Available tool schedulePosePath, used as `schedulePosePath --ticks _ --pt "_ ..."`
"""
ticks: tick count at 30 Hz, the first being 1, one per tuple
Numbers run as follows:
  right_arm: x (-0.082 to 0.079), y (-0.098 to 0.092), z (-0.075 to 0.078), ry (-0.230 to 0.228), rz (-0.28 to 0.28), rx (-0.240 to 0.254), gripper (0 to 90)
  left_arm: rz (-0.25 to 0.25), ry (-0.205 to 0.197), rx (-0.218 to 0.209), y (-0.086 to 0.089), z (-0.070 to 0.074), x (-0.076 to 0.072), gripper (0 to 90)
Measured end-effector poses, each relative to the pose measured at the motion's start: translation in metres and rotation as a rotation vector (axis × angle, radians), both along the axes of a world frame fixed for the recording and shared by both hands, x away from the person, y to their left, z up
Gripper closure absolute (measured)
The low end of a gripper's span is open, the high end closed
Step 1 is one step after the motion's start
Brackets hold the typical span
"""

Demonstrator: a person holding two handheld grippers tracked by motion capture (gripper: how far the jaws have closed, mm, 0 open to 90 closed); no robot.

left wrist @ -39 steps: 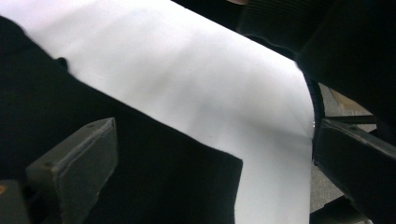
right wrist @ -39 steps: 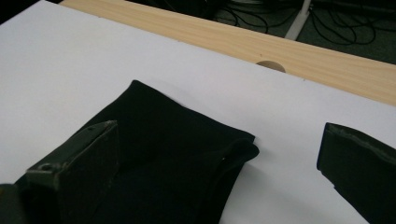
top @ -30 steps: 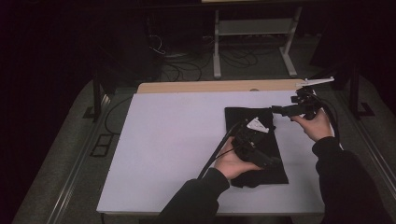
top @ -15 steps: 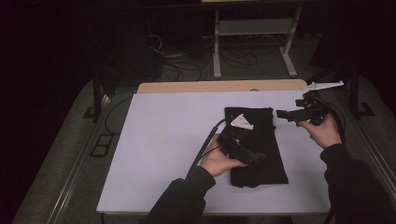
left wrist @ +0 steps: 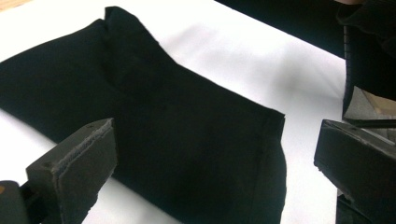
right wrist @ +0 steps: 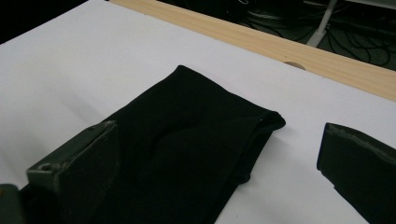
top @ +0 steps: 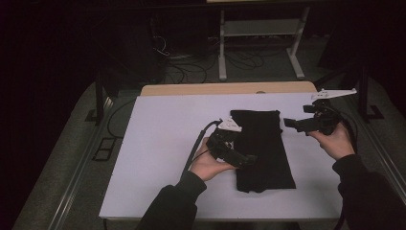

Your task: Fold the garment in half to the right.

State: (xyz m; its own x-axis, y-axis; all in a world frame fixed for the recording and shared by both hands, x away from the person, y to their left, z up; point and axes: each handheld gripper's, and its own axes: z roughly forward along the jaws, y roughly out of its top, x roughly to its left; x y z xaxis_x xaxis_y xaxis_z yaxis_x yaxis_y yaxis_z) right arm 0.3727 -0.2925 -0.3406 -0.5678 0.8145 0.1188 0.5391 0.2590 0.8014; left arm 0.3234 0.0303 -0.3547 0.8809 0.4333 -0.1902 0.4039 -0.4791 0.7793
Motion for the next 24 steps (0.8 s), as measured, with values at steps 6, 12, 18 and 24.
schedulePosePath --ticks 6,12,18,24 --pt "-0.008 -0.003 -0.002 -0.005 0.003 0.009 0.0 0.025 -0.007 0.002 0.016 0.002 0.0 0.0" --pt "-0.016 -0.007 -0.006 -0.006 0.008 0.01 0.0 0.049 -0.005 0.0 0.03 0.001 0.0 0.0" --pt "-0.026 -0.011 -0.01 -0.008 0.004 0.015 0.0 0.073 -0.007 0.002 0.047 0.0 -0.001 0.0" --pt "-0.032 -0.014 -0.014 -0.006 0.004 0.018 0.0 0.101 -0.002 -0.009 0.063 -0.003 -0.003 0.0"
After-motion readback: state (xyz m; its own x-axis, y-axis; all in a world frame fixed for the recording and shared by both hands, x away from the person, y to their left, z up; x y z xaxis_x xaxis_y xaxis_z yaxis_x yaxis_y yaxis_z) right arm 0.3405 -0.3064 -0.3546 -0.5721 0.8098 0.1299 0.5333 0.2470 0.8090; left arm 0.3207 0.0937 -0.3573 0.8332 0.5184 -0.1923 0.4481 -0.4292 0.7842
